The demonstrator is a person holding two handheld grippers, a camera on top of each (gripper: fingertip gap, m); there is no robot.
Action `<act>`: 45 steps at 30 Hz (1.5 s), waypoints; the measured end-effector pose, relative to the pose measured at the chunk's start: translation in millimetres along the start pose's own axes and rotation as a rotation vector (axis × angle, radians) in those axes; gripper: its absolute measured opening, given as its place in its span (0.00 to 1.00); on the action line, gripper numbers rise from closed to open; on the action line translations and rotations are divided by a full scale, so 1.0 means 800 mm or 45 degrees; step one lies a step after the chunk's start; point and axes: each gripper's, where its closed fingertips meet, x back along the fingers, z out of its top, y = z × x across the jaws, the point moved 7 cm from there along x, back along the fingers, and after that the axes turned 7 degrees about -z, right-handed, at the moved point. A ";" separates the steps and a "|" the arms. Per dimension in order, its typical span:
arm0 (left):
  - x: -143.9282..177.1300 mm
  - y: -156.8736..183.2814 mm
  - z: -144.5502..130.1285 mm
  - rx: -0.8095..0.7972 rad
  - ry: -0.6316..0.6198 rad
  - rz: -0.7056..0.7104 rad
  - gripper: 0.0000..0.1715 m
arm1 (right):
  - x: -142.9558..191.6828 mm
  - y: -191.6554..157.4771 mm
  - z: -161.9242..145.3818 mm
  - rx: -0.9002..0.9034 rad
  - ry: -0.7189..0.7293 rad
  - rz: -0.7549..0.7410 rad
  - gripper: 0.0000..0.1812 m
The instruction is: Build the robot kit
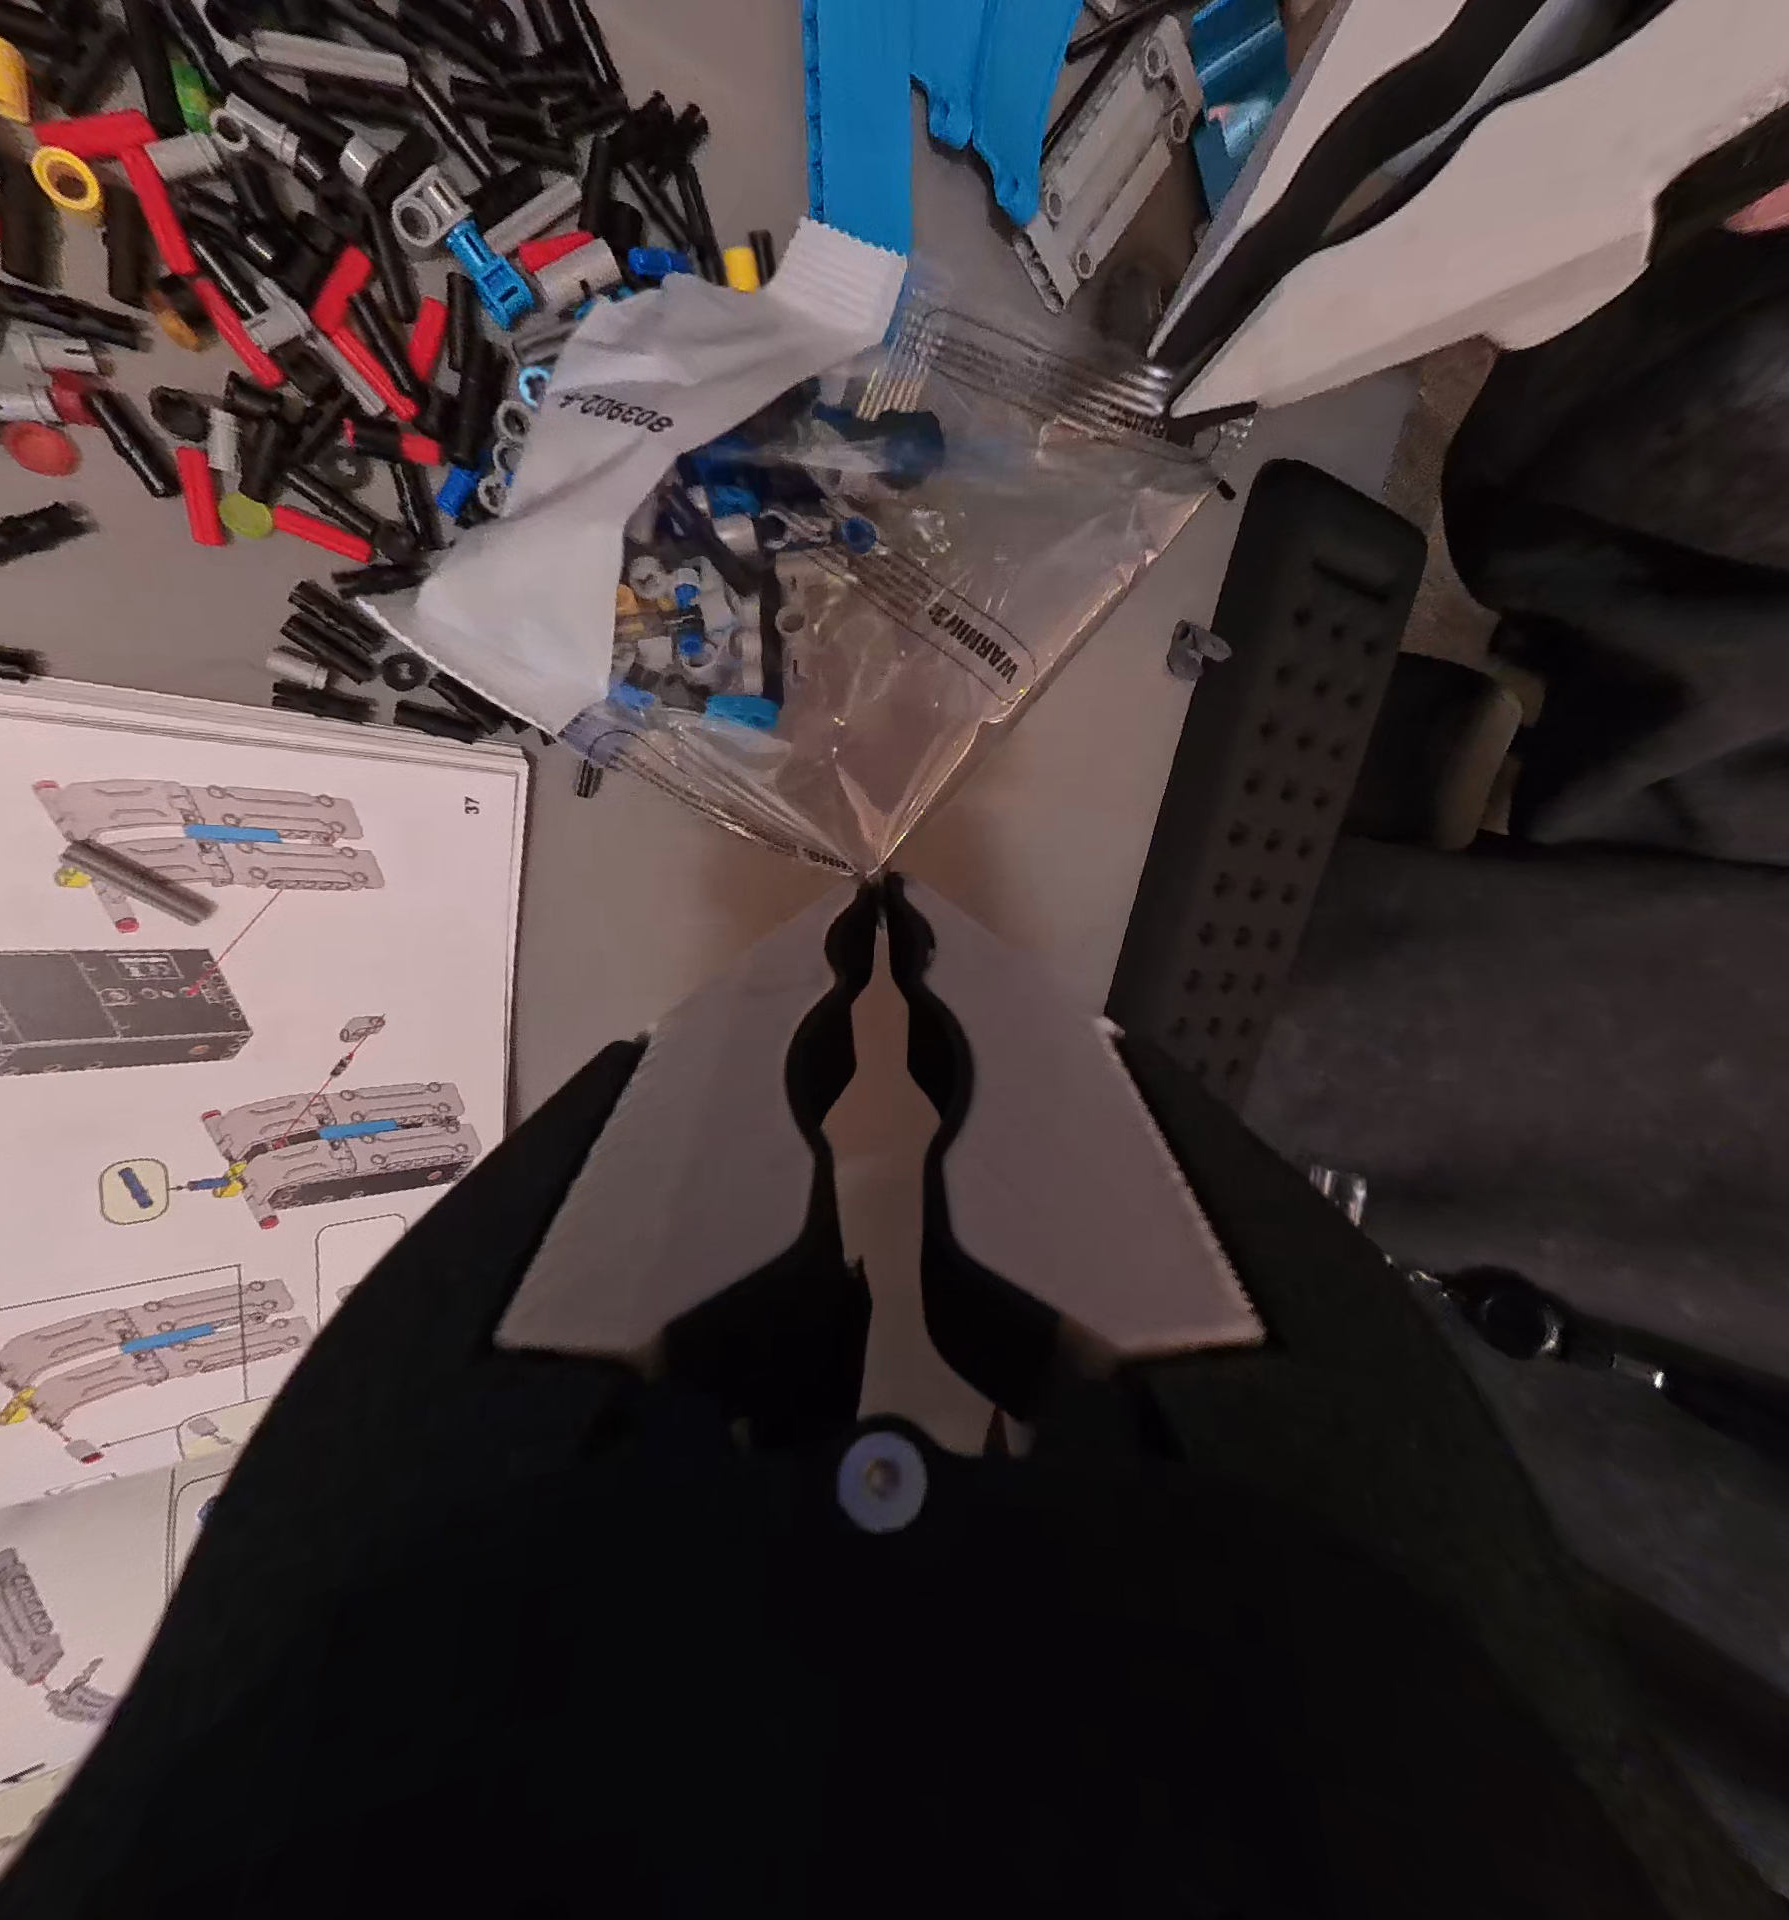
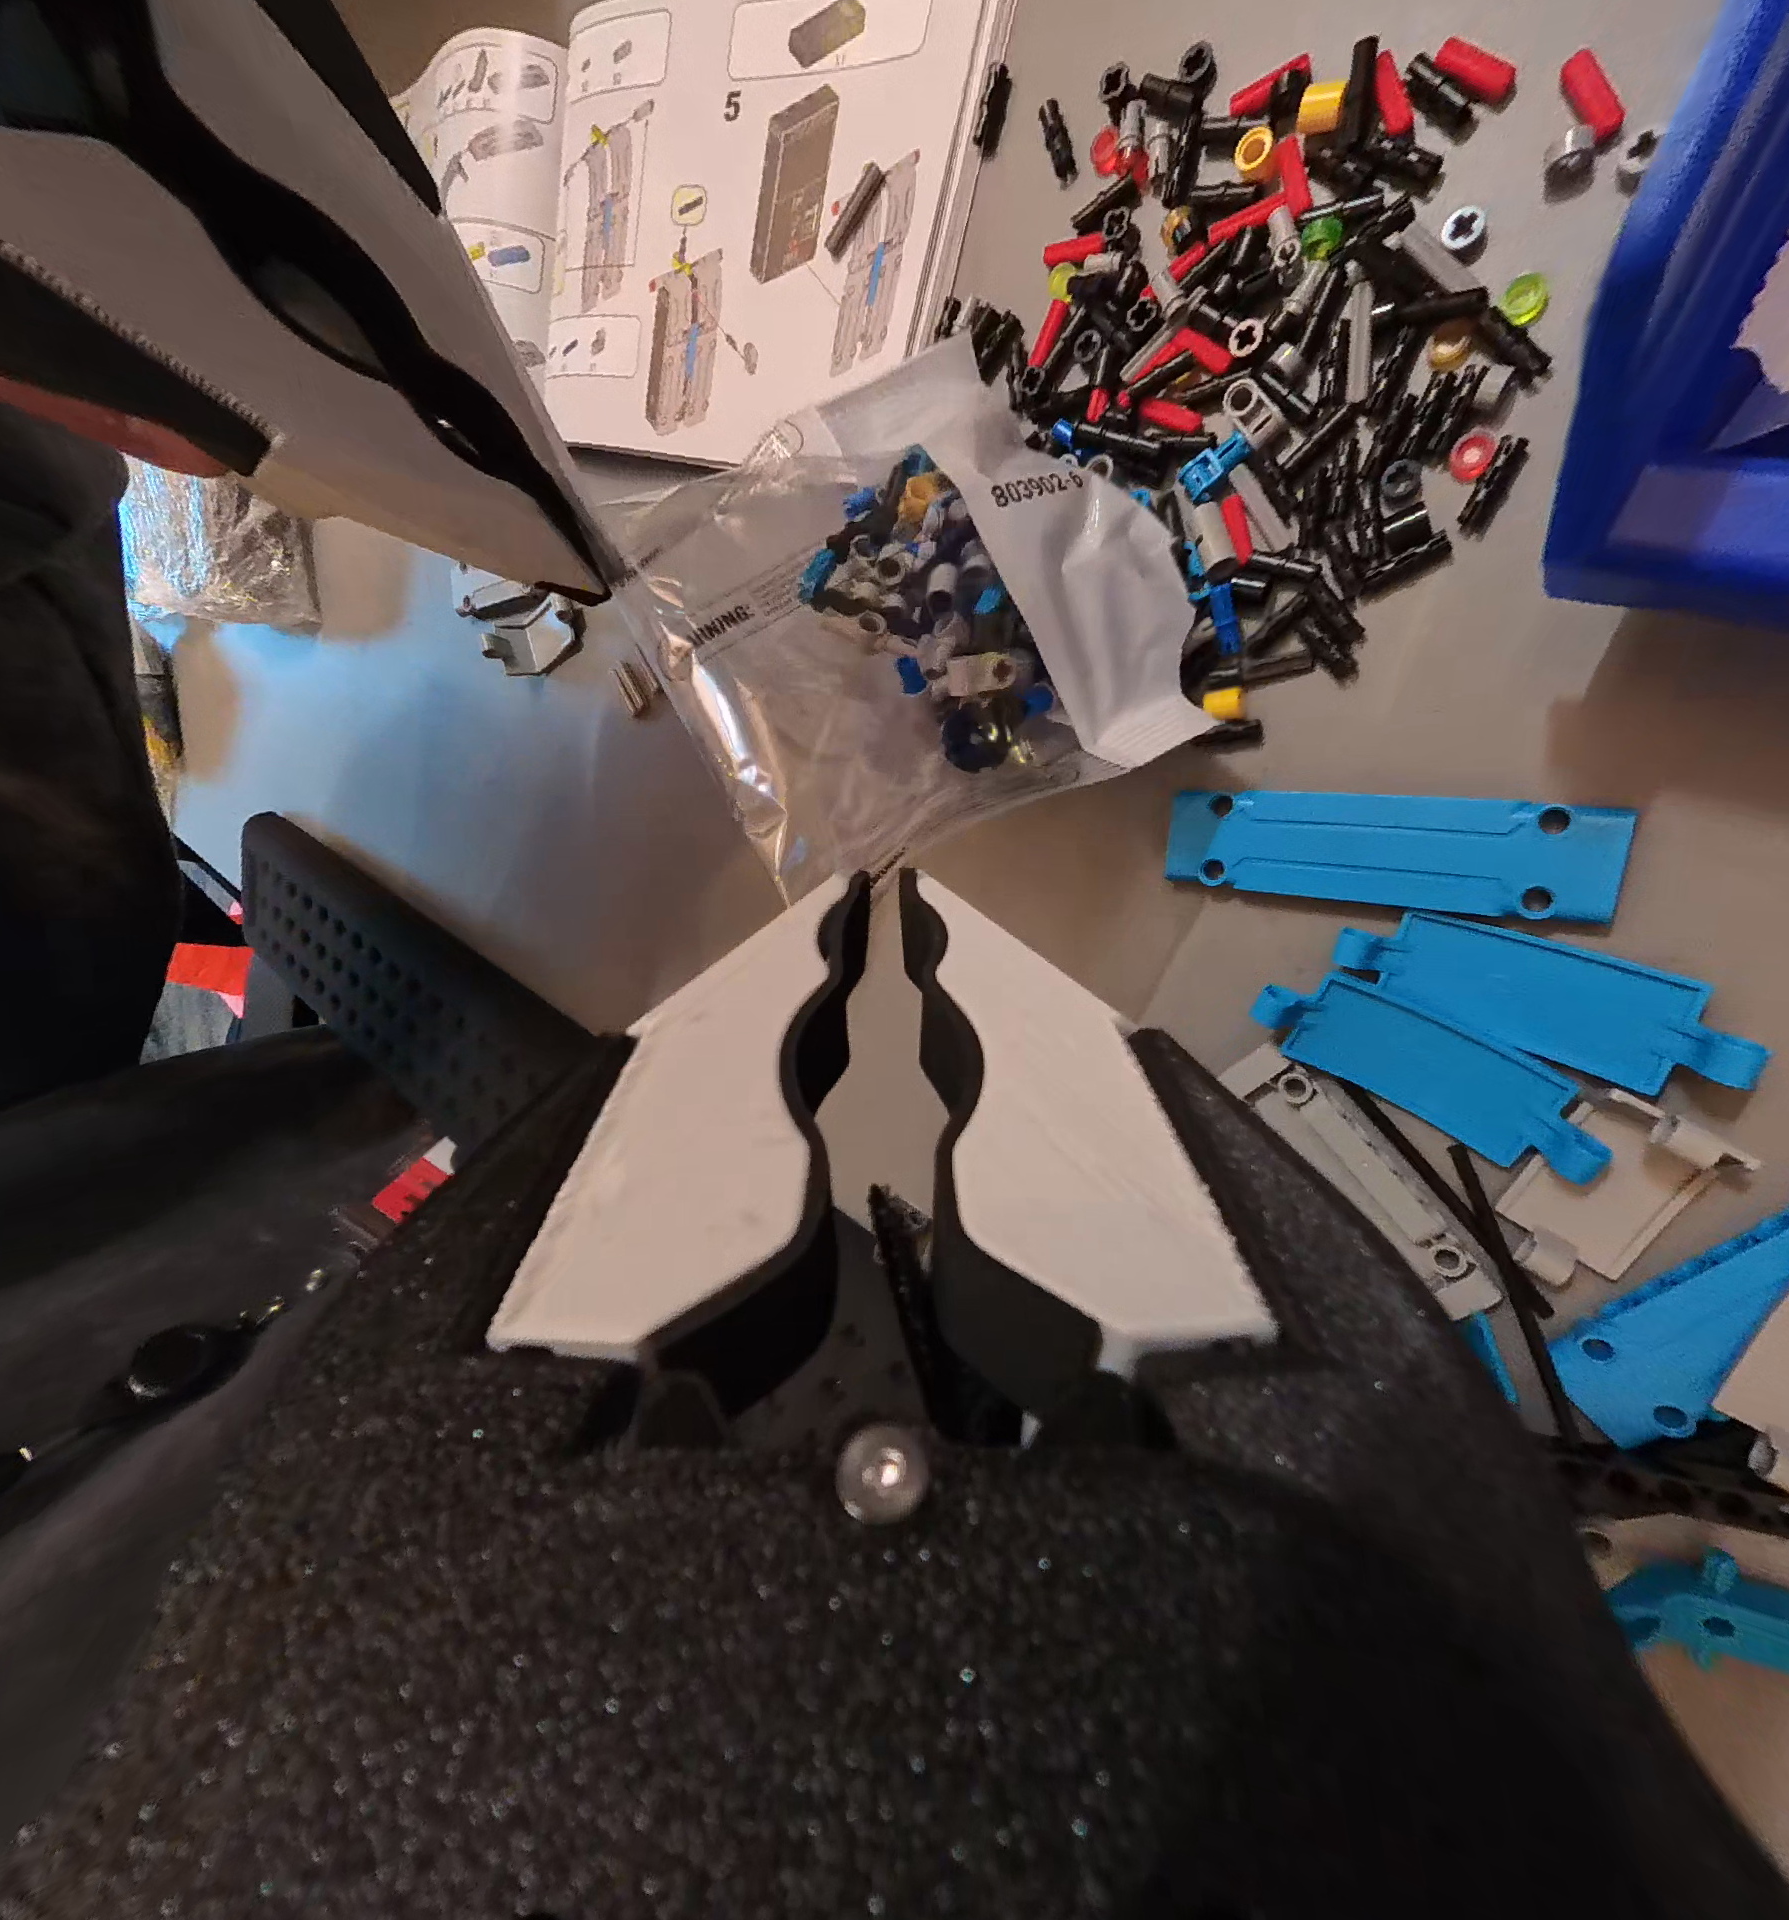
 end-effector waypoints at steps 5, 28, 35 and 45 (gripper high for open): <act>0.006 0.011 0.009 -0.031 0.053 0.008 0.00 | 0.007 -0.011 0.003 0.013 0.043 -0.001 0.01; 0.025 0.018 0.001 0.069 0.118 -0.132 0.00 | 0.059 -0.016 -0.015 0.387 0.528 -0.109 0.11; 0.018 0.024 -0.006 0.161 0.070 -0.206 0.00 | 0.054 -0.007 -0.048 0.358 0.511 -0.197 0.12; 0.019 0.044 0.003 0.120 -0.062 -0.212 0.00 | 0.024 -0.014 -0.054 0.714 0.643 -0.480 0.28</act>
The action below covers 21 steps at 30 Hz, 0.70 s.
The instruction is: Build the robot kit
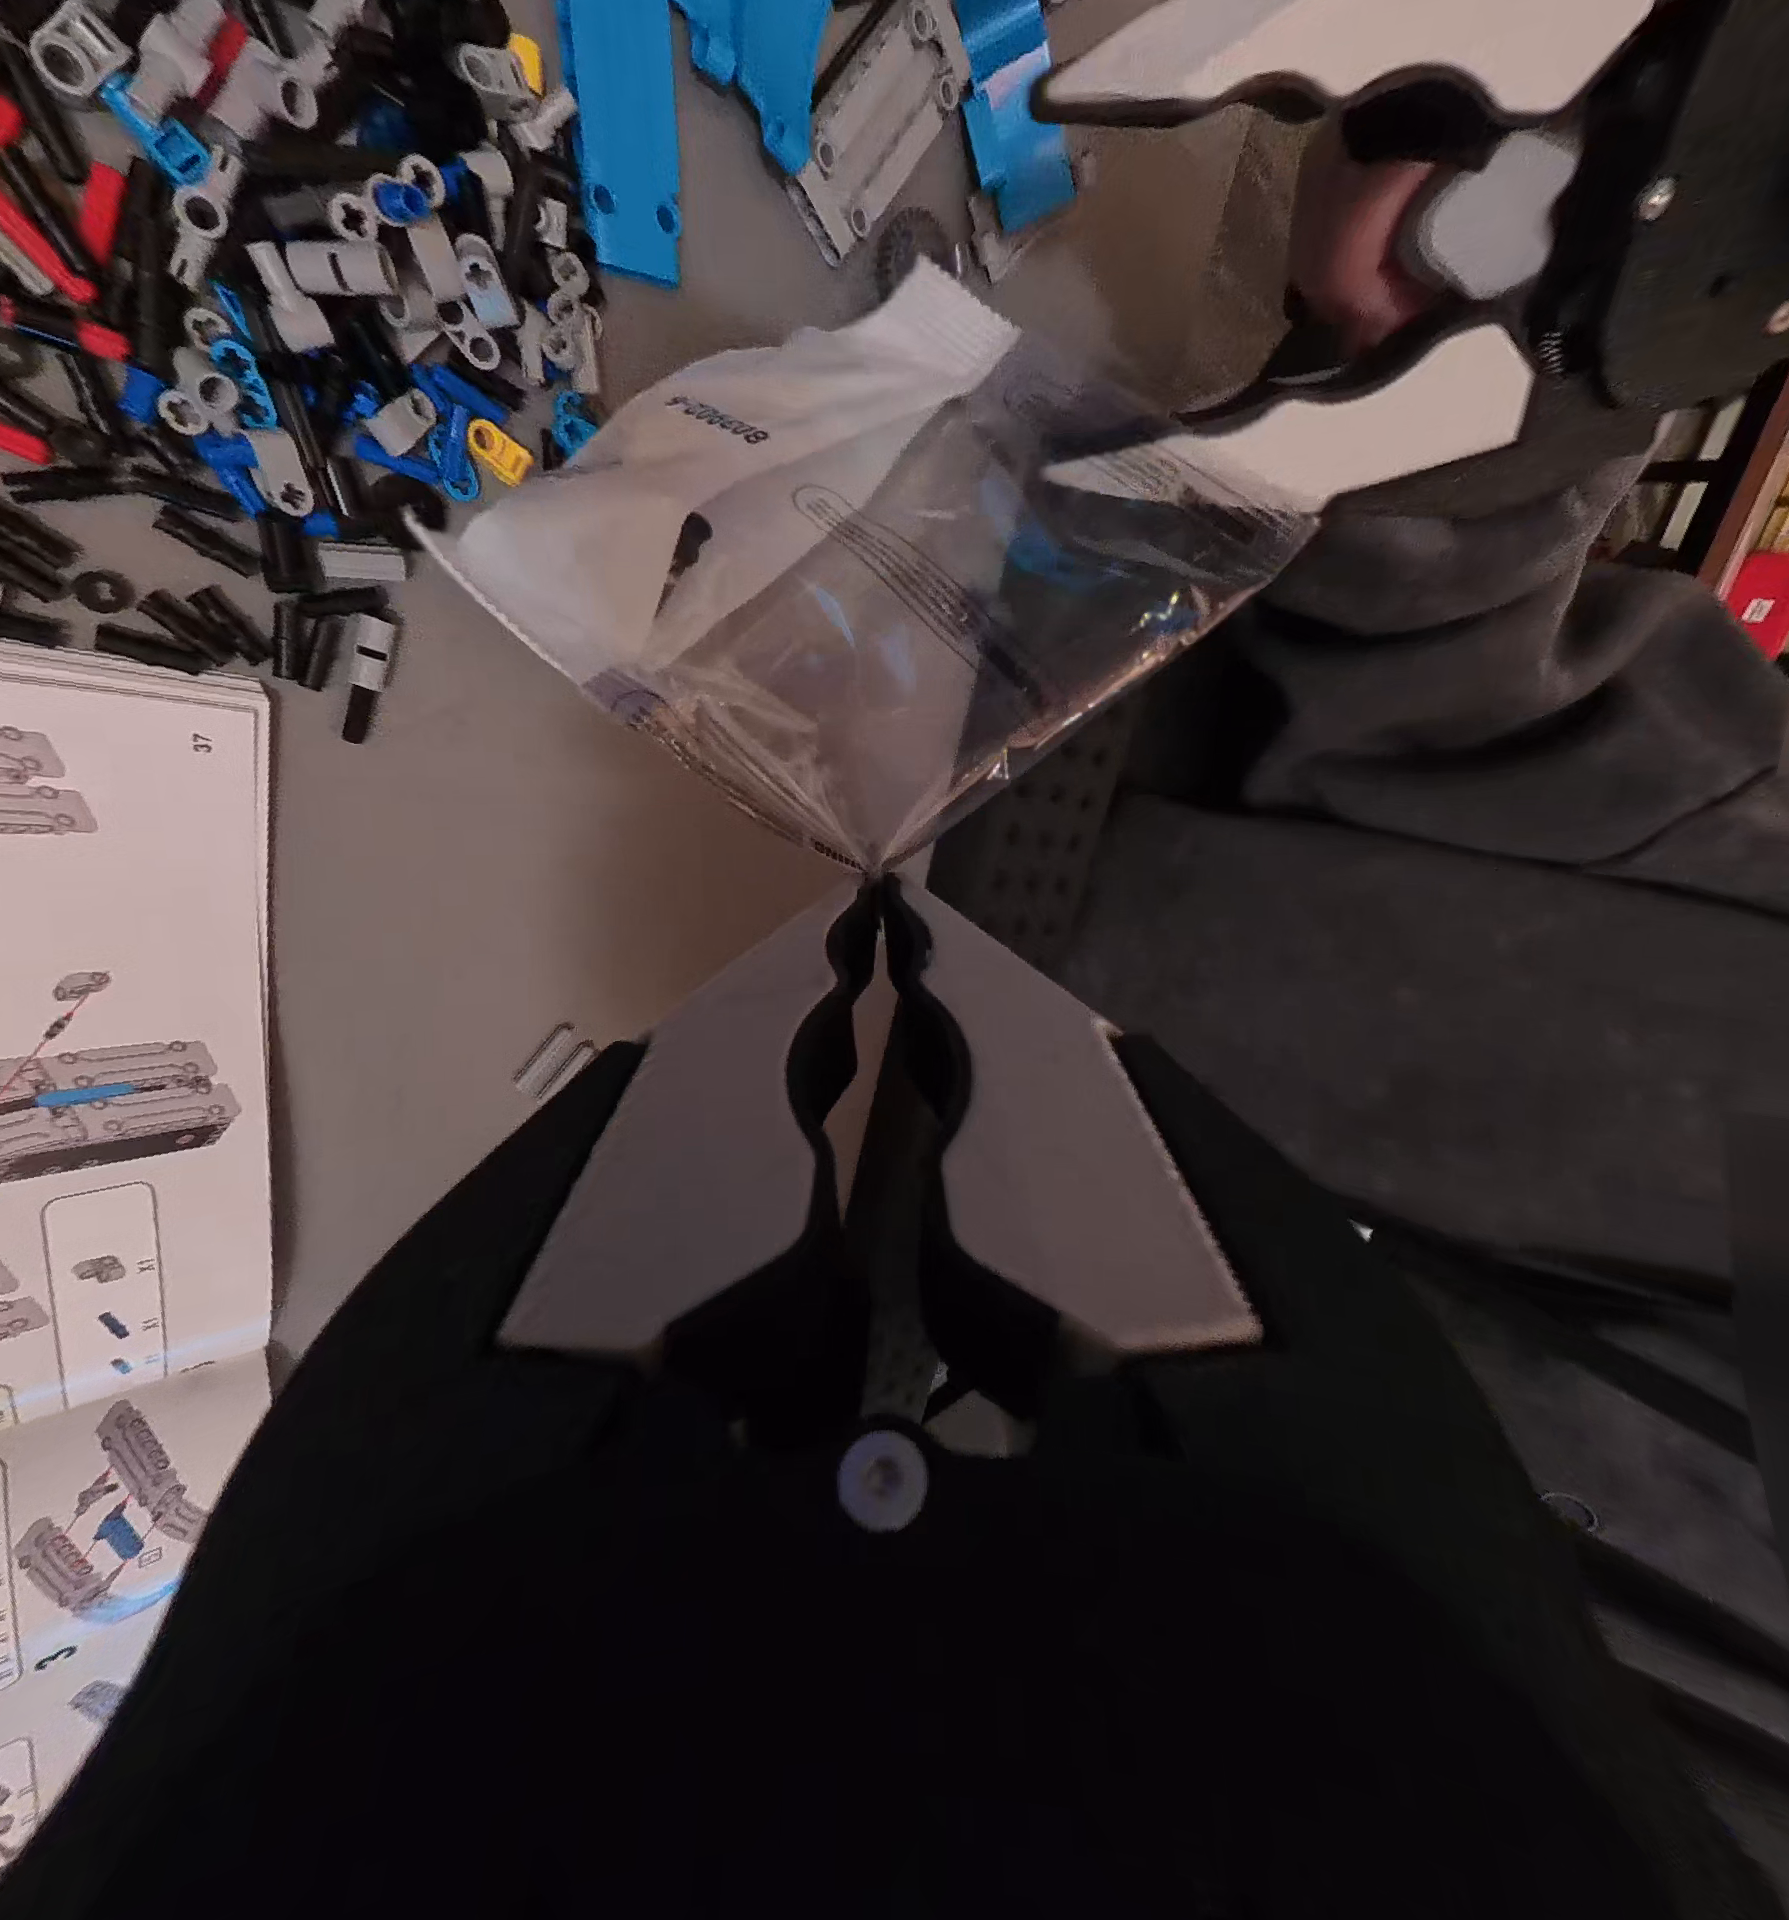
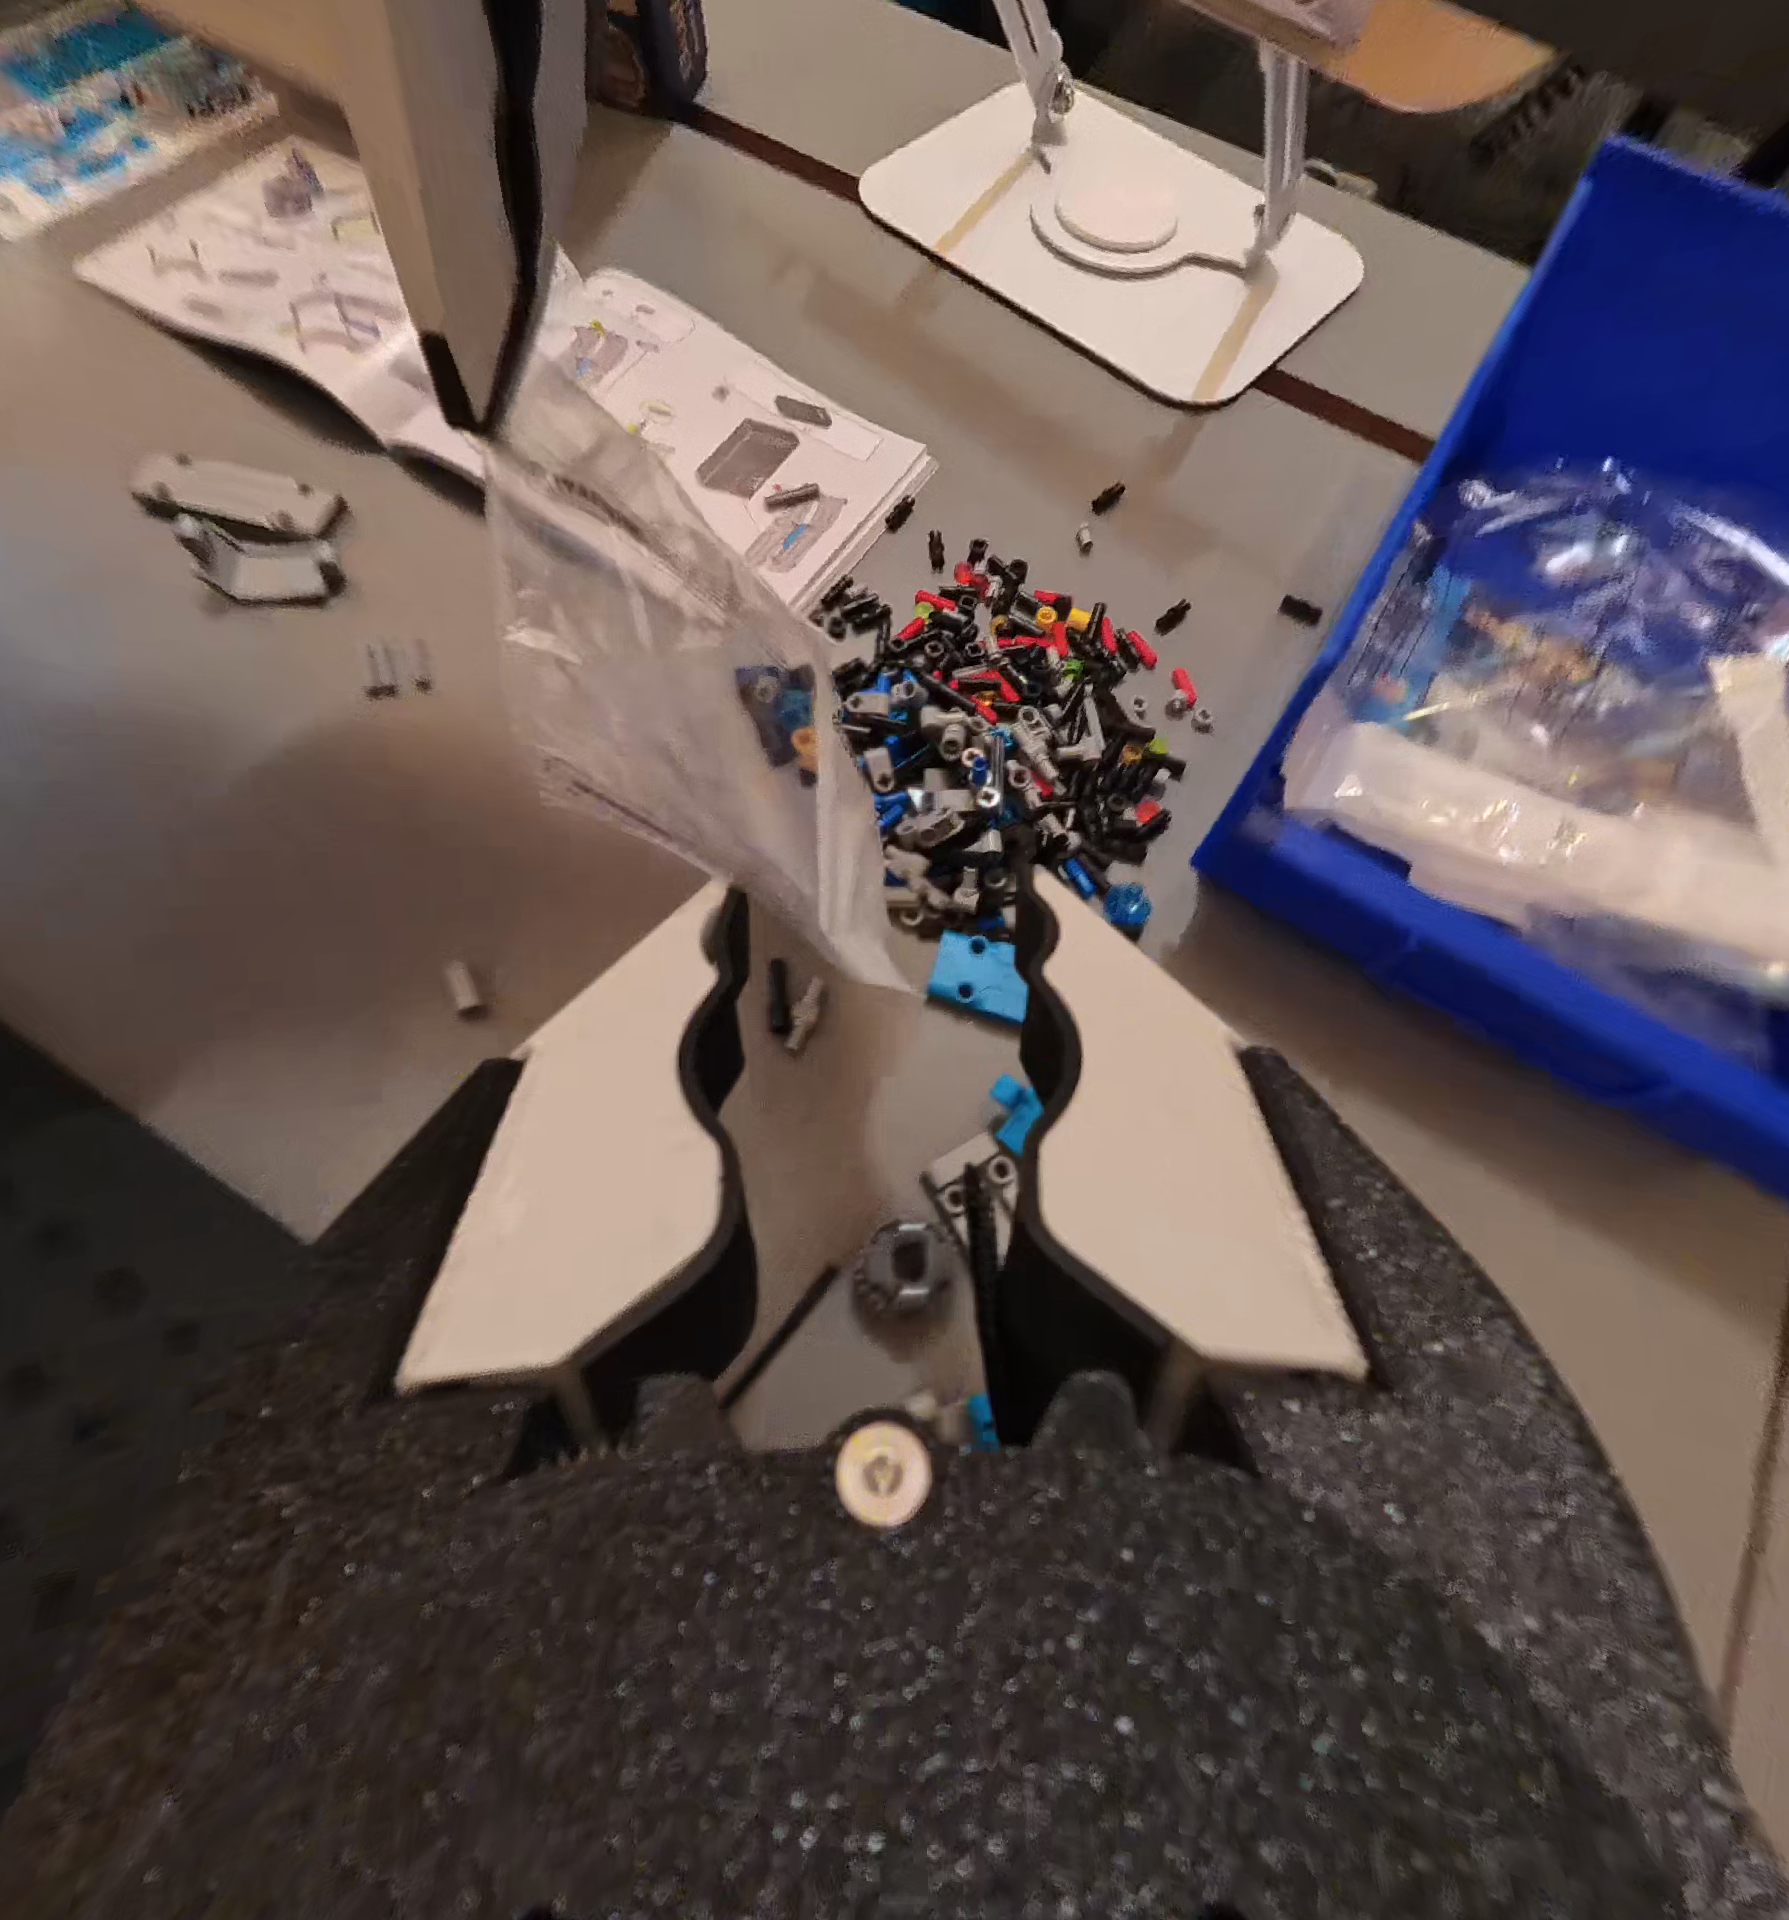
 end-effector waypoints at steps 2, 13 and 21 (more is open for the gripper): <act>0.000 0.001 0.004 -0.006 0.017 -0.001 0.00 | -0.013 -0.012 0.002 0.131 -0.038 0.072 0.18; 0.011 -0.011 0.031 -0.048 0.160 -0.050 0.00 | -0.056 -0.015 0.025 0.179 -0.021 0.104 0.00; 0.020 -0.025 0.027 -0.079 0.144 -0.076 0.00 | -0.041 0.005 0.008 0.163 -0.024 0.075 0.16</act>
